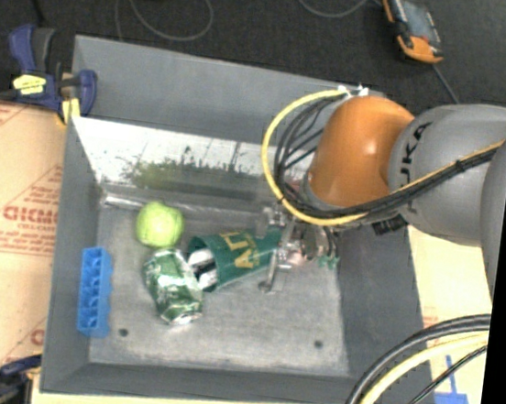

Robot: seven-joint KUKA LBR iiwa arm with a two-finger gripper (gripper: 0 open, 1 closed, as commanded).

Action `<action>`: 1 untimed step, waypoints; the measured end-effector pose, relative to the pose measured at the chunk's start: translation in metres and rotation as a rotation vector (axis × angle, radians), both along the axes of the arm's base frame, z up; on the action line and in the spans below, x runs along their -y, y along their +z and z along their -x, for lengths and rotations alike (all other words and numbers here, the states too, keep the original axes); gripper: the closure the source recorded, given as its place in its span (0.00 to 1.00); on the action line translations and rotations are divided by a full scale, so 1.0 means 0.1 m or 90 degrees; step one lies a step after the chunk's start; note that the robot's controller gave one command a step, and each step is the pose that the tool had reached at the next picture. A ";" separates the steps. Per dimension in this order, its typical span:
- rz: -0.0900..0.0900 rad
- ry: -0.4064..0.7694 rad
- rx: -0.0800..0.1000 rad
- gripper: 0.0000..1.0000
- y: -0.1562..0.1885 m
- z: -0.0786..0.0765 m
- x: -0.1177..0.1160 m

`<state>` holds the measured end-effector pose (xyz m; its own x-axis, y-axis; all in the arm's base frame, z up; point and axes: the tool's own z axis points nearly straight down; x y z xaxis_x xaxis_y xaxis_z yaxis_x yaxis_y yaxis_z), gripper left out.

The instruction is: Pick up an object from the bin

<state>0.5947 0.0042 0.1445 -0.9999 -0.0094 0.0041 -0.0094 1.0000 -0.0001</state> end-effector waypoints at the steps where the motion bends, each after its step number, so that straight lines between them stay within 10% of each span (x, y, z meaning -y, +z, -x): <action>1: 0.000 0.000 0.005 0.00 0.05 -0.02 0.00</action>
Offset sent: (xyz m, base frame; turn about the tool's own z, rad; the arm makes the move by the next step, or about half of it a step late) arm 0.0013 0.0241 -0.0745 -0.2616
